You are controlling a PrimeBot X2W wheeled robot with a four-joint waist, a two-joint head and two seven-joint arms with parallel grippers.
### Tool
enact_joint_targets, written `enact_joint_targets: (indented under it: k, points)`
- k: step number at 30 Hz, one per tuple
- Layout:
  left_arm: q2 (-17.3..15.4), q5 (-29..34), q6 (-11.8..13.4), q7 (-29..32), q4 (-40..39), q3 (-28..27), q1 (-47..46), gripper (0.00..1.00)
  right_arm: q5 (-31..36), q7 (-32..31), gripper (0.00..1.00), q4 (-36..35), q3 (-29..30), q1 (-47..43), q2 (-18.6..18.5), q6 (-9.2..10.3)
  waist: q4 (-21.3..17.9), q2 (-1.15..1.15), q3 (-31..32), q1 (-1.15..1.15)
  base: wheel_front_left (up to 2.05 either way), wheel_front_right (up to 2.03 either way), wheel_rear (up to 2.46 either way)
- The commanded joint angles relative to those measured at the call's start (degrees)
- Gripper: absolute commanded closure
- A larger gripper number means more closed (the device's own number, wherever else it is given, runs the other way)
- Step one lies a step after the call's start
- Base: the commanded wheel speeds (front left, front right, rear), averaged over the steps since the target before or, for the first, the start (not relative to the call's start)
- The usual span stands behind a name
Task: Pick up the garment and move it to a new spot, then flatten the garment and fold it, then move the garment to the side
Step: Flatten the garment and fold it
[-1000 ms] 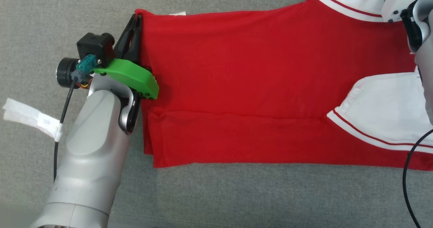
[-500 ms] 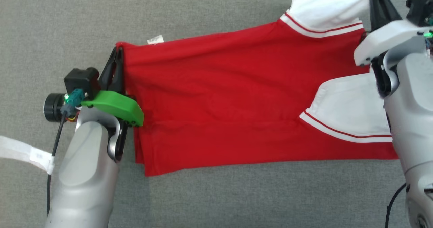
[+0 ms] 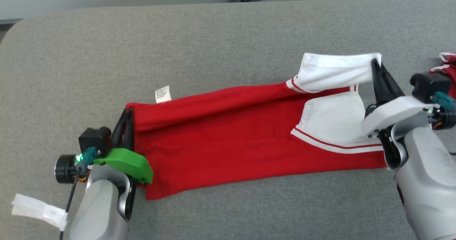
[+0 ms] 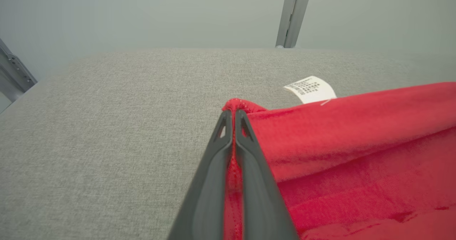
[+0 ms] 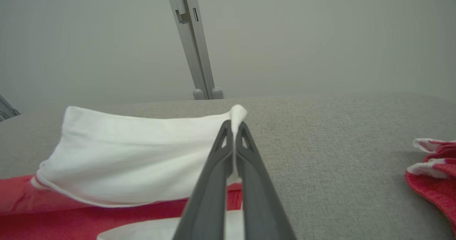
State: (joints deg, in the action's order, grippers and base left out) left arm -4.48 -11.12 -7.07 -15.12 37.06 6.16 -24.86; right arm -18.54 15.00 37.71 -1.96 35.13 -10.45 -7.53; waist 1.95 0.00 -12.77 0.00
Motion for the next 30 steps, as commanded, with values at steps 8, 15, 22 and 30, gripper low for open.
enact_joint_targets:
  k: [8,15,22,30]
  points:
    - [0.81,-0.14,-0.23,0.02,-0.15,-1.43,7.48,1.00,-2.51,0.22,1.00,-0.60,-0.24,-9.17,1.13,0.10,-2.10,0.00,3.80,0.00,0.00,0.00,0.00]
    - [1.31,-0.20,-0.30,0.02,-0.71,-1.47,11.33,1.00,-2.80,0.22,1.00,0.41,0.33,-13.25,1.57,0.10,-1.91,0.00,4.16,0.00,0.00,0.00,0.00]
    - [1.44,-1.15,-0.17,0.02,-2.13,-0.97,13.51,0.31,-2.00,0.22,0.66,1.41,1.42,-15.57,1.95,0.10,-1.81,0.00,4.35,0.00,0.00,0.00,0.00]
    - [1.44,4.07,3.33,0.02,-12.27,-1.33,17.12,0.00,0.54,0.22,0.00,-4.11,3.07,-14.84,1.69,0.10,-2.03,0.00,4.79,0.00,0.00,0.00,0.00]
